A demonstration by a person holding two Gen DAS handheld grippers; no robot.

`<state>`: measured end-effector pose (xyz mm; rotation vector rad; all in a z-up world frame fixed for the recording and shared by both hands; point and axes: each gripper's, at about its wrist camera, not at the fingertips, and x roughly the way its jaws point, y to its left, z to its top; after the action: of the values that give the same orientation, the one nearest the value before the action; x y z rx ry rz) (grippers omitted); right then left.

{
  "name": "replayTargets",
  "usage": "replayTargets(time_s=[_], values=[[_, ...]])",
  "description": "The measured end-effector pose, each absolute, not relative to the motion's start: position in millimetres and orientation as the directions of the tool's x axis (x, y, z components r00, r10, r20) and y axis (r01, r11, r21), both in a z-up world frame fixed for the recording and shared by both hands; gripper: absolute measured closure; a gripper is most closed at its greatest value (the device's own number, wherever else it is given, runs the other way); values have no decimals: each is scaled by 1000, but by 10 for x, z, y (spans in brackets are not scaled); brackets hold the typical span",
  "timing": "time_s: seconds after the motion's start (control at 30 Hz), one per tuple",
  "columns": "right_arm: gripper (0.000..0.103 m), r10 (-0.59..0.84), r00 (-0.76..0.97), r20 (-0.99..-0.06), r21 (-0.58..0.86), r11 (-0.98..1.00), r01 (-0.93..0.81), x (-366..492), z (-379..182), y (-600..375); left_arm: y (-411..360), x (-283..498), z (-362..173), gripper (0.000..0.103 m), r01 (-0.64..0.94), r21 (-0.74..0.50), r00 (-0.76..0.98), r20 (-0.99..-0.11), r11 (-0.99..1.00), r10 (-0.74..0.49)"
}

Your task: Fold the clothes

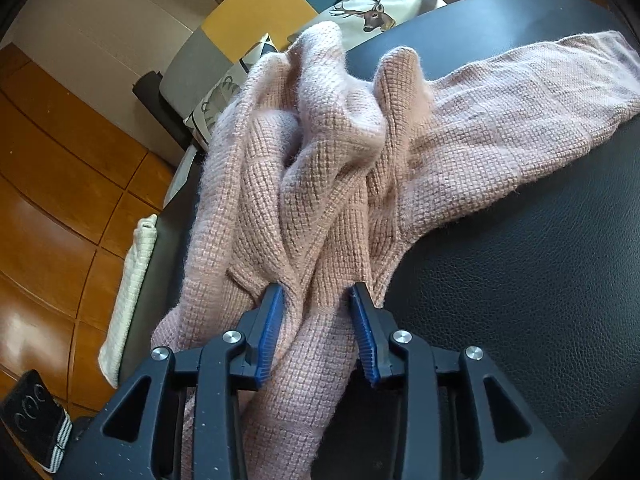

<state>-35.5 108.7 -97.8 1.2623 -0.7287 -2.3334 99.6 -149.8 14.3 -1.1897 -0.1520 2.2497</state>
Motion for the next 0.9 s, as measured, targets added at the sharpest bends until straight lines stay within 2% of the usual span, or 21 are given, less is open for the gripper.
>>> replayTargets(time_s=[0.1,0.17,0.23,0.27,0.4,0.57,0.73,0.9], values=[[66,-558,-521,-646,610,-787,86,-366,-976,1102,-1470,989,-3,80,-414,-304,-431,-764,-858,479],[66,-559,-522,-644,613,-786,85,-379,-978,1136,-1509,986,-43,80,-388,-328,-442,-754,-861,486],[66,-559,-522,-644,614,-785,85,-354,-1005,1069,-1602,969,-42,89,-342,-384,-468,-722,-857,510],[66,-560,-522,-644,614,-785,84,-340,-1019,1032,-1655,960,-35,98,-317,-407,-485,-706,-857,515],[65,-559,-523,-644,615,-784,81,-369,-1046,952,-2001,894,25,99,-192,-479,-578,-650,-856,494],[64,-549,-524,-652,602,-794,84,-332,-1031,929,-2461,701,122,99,-84,-524,-644,-621,-848,447],[63,-546,-517,-659,595,-799,87,-285,-976,926,-2873,475,174,99,-11,-516,-681,-623,-856,385],[57,-526,-513,-678,564,-820,97,-277,-911,872,-3397,308,107,99,117,-535,-704,-639,-837,310]])
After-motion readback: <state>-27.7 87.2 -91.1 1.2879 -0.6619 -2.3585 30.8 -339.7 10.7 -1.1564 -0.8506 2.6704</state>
